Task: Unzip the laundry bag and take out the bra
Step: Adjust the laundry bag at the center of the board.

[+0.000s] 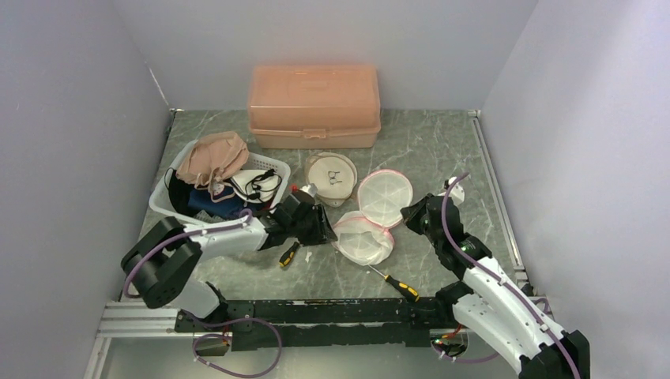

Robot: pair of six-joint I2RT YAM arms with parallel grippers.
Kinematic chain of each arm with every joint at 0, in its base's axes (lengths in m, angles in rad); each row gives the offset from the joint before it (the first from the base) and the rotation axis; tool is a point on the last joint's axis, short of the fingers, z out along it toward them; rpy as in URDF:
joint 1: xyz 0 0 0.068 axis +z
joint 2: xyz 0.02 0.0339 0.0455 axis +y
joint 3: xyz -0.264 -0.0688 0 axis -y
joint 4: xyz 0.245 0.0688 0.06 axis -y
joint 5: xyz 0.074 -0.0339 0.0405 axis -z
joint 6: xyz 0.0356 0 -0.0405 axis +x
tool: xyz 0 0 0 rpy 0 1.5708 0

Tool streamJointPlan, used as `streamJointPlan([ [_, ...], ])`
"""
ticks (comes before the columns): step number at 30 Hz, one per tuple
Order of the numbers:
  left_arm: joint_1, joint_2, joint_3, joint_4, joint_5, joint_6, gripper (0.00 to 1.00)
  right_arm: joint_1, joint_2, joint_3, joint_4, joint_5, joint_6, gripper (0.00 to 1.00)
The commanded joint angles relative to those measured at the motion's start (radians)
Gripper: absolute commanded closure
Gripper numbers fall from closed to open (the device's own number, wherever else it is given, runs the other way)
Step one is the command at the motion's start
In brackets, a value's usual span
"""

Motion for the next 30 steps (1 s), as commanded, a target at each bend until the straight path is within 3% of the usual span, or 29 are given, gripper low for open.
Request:
streamJointPlan([
  [1, 0.009, 0.078, 0.059, 0.114, 0.019, -0.014, 0.54, -0.004, -0.028, 0.000, 0.041, 0.003, 0.003, 1.00],
  [10, 0.010, 0.111, 0.060, 0.058, -0.015, -0.014, 0.55, -0.014, -0.039, -0.005, 0.038, -0.006, -0.010, 1.00],
  [24, 0.010, -0.029, -0.055, 0.082, -0.068, -0.021, 0.49, -0.016, -0.040, -0.011, 0.051, -0.020, -0.012, 1.00],
  [30, 0.010, 0.047, -0.022, 0.123, -0.017, -0.002, 0.53, -0.017, -0.026, -0.007, 0.058, -0.033, -0.011, 1.00],
])
